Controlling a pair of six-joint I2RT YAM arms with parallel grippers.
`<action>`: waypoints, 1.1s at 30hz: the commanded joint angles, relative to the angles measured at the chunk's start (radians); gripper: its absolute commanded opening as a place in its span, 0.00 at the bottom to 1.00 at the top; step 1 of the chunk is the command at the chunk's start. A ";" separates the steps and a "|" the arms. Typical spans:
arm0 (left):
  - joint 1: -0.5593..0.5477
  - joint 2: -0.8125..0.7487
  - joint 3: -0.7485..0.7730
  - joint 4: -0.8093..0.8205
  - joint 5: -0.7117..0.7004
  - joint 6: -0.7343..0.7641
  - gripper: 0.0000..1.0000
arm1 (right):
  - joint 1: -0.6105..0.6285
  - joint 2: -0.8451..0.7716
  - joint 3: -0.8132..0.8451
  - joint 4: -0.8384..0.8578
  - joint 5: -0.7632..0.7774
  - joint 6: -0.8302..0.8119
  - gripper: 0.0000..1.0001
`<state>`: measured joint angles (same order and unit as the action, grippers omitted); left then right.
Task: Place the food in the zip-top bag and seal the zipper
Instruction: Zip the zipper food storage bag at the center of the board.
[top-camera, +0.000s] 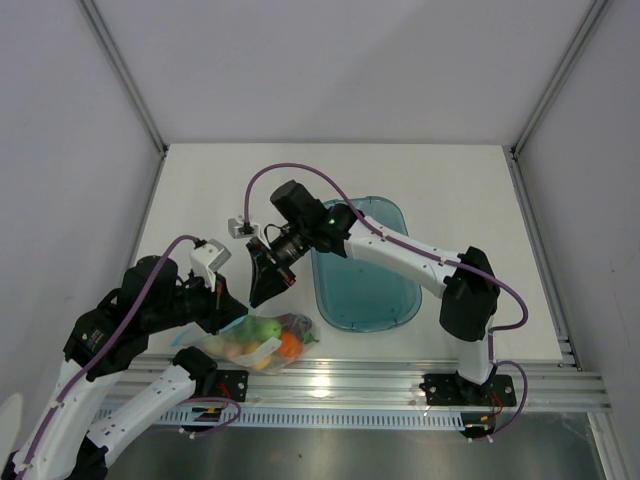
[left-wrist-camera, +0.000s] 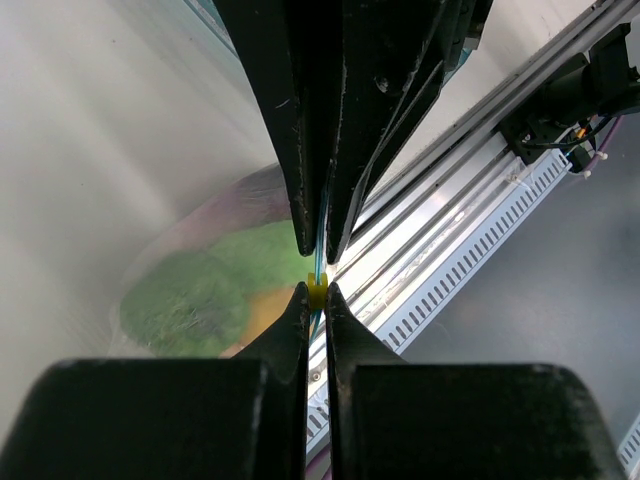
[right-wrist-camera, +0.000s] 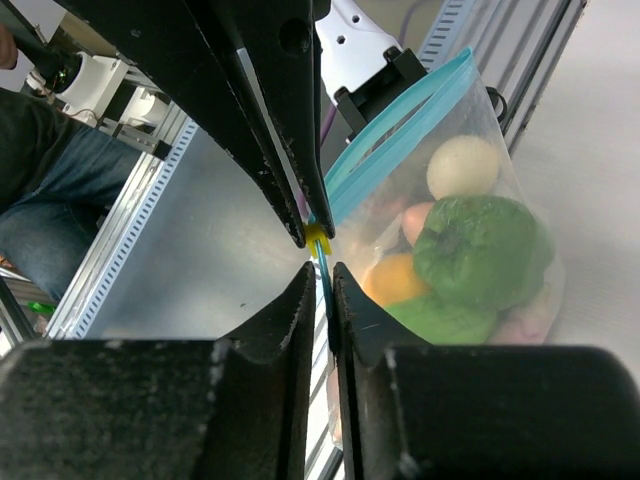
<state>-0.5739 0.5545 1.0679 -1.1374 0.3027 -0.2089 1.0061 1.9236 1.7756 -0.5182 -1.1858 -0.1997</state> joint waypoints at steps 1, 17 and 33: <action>-0.004 -0.002 0.032 0.047 0.021 0.011 0.01 | 0.008 0.015 0.041 0.012 -0.014 -0.004 0.13; -0.004 -0.007 0.026 0.038 -0.037 0.000 0.01 | 0.015 -0.092 -0.086 0.159 0.096 0.112 0.00; -0.004 -0.025 0.009 0.107 -0.145 -0.023 0.04 | 0.040 -0.368 -0.422 0.498 0.586 0.247 0.00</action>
<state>-0.5804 0.5327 1.0676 -1.0439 0.2180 -0.2283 1.0473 1.6154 1.3861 -0.0849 -0.7418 0.0204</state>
